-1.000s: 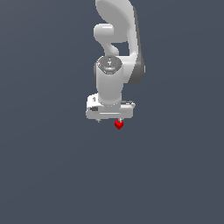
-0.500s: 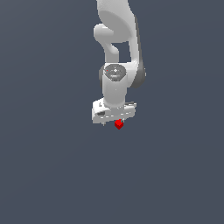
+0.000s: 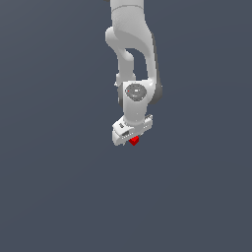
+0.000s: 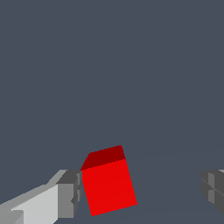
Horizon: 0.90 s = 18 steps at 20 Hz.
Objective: Pick up the red cube and move it to a goal position.
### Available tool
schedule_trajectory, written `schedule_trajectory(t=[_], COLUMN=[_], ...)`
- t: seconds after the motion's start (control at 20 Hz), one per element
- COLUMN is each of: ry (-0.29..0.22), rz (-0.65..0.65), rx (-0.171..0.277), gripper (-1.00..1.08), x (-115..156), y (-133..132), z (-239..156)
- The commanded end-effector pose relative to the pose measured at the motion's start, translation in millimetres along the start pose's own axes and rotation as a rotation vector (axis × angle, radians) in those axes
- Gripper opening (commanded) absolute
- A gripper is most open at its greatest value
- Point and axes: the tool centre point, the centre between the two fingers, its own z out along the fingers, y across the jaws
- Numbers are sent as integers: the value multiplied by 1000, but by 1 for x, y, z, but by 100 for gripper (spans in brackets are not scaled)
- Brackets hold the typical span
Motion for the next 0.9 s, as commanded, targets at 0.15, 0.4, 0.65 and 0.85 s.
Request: schedule_trajectory(t=[0.15,0.4,0.65,0.85], ry=[4,6,6,6], rz=[-141,-221,-254,-255], rx=[2,2,2,2], gripper=[100,100,100,-100], x=[-9,-14,-17,-17], y=[-14,-21,-23,-24], z=[26,40,47,47])
